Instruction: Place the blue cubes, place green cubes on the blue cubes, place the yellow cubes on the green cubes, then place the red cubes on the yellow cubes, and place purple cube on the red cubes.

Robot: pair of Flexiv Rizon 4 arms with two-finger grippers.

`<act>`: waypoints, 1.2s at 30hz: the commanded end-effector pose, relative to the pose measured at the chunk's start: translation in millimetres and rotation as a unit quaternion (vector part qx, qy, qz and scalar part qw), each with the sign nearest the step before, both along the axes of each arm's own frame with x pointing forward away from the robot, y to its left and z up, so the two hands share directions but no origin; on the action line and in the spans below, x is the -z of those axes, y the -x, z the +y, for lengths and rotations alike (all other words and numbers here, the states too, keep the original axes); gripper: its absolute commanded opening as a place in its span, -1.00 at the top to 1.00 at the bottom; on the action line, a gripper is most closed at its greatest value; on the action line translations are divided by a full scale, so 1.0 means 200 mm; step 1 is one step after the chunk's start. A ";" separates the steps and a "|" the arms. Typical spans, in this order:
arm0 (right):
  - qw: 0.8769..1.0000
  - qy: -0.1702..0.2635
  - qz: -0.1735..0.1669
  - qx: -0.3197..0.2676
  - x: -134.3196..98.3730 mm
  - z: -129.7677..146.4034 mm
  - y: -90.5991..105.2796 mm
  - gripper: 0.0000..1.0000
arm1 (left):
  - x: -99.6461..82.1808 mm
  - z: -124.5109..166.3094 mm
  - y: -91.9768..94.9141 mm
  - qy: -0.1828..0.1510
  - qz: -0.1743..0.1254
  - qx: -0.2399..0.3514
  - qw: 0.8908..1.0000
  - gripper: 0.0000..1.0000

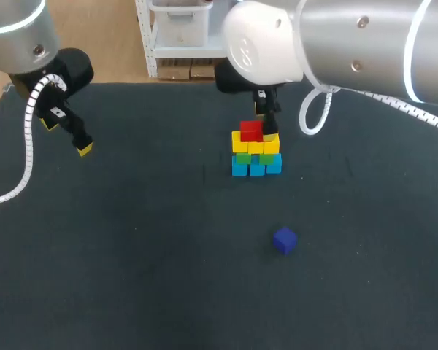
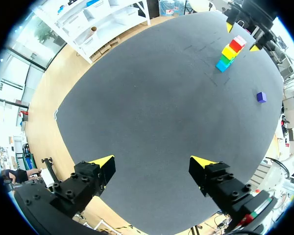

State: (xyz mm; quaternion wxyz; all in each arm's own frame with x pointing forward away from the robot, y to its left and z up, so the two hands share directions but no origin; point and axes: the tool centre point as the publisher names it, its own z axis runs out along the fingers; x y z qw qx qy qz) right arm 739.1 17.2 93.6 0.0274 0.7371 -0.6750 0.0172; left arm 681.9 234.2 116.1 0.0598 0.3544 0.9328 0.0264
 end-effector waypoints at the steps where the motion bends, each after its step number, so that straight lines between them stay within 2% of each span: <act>1: 1.000 -0.008 -0.019 0.008 -0.05 -0.06 0.05 -1.00 | 0.00 0.00 -0.01 0.001 0.001 0.001 1.000 -1.00; 9: 0.999 -0.021 -0.041 0.016 -0.15 -0.13 0.14 -1.00 | 0.00 0.00 -0.01 0.001 0.001 0.001 1.000 -1.00; 19: 0.997 -0.046 -0.060 0.017 -0.21 -0.21 0.39 -1.00 | 0.00 0.00 -0.01 0.001 0.001 0.001 1.000 -1.00; 25: 0.996 -0.058 -0.062 0.005 -0.18 -0.23 0.53 -1.00 | 0.00 0.00 -0.01 0.001 0.001 0.001 1.000 -1.00; 36: 0.996 -0.070 -0.057 -0.019 -0.05 -0.21 0.69 -1.00 | 0.00 0.00 -0.01 0.001 0.001 0.001 1.000 -1.00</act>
